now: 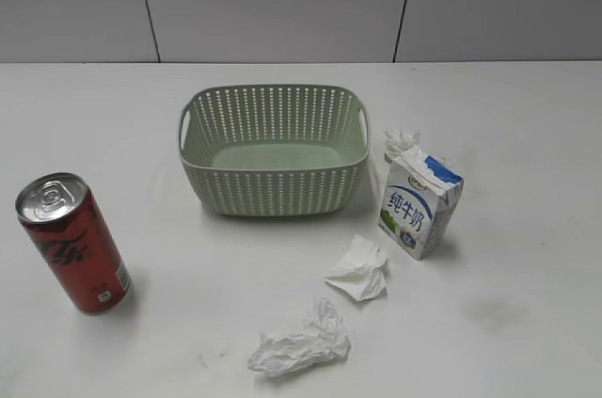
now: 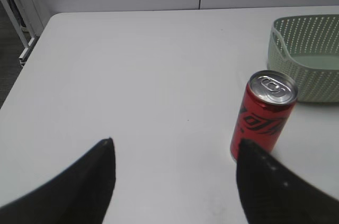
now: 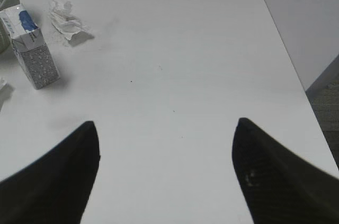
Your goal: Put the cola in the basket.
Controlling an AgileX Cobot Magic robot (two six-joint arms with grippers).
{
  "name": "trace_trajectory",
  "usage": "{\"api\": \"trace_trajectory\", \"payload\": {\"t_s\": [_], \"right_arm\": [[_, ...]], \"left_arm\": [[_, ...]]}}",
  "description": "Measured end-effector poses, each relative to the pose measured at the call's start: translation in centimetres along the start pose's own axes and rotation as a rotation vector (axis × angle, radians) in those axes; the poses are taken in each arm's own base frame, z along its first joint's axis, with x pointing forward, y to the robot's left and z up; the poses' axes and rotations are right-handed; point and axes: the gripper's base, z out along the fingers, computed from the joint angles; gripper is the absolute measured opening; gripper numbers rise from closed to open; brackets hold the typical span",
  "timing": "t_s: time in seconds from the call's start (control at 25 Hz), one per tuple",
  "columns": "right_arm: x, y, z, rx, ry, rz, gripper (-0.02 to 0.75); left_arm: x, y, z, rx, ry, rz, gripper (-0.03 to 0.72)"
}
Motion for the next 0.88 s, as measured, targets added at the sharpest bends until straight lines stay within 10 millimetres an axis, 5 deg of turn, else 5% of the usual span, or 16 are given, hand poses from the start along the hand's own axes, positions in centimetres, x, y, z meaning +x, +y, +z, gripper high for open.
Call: {"api": "trace_trajectory", "payload": {"t_s": [0.88], "right_arm": [[0.0, 0.0, 0.0, 0.0, 0.0, 0.0, 0.59]], "left_arm": [[0.0, 0.0, 0.0, 0.0, 0.0, 0.002, 0.543]]}}
